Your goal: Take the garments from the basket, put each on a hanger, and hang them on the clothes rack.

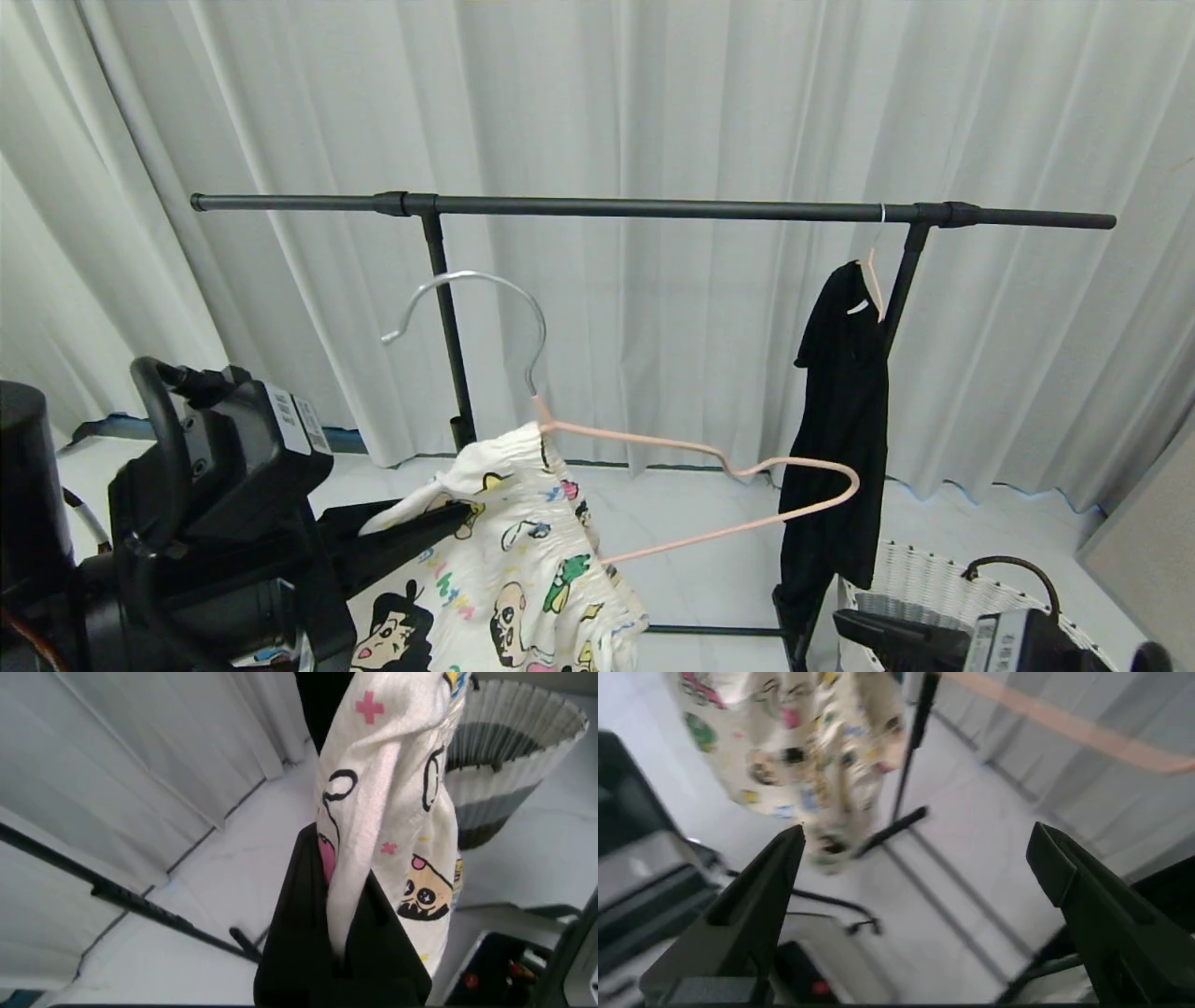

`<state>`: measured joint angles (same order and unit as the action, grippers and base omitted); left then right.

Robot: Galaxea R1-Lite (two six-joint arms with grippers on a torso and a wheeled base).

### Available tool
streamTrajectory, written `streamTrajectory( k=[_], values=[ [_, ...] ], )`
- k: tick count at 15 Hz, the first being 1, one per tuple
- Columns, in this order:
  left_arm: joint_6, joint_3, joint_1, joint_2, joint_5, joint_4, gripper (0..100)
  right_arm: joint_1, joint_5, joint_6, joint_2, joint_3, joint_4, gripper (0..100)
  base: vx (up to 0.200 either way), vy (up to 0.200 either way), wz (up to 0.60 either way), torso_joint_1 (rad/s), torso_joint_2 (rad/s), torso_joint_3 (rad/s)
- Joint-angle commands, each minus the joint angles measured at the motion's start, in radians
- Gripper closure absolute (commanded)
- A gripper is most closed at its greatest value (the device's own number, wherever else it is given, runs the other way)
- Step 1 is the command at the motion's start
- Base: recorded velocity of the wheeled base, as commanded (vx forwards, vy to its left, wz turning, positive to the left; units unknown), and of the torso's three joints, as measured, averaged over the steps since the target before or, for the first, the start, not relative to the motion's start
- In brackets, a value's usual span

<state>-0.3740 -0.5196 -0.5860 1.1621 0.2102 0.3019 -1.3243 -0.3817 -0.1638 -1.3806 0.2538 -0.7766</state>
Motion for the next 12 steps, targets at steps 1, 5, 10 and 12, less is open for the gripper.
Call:
streamTrajectory(
  k=[1,5,10,12],
  values=[
    [0.000,-0.025,0.002,-0.006,0.000,0.000,100,-0.012,-0.002,-0.117,-0.132,0.068,-0.001,0,0.000,0.000,0.00,0.000,0.00,0.000],
    [0.000,-0.036,0.000,-0.027,0.001,0.000,100,0.092,-0.009,-0.301,-0.305,0.208,-0.003,0,0.000,0.000,0.00,0.000,0.00,0.000],
    [0.000,-0.036,-0.028,-0.032,0.001,0.000,100,0.138,-0.011,-0.312,-0.353,0.239,-0.003,0,0.000,0.000,0.00,0.000,0.00,0.000],
    [0.000,-0.034,-0.031,-0.025,0.000,0.000,100,0.102,-0.029,-0.309,-0.370,0.255,-0.003,0,0.000,0.000,0.00,0.000,0.00,0.000]
  ],
)
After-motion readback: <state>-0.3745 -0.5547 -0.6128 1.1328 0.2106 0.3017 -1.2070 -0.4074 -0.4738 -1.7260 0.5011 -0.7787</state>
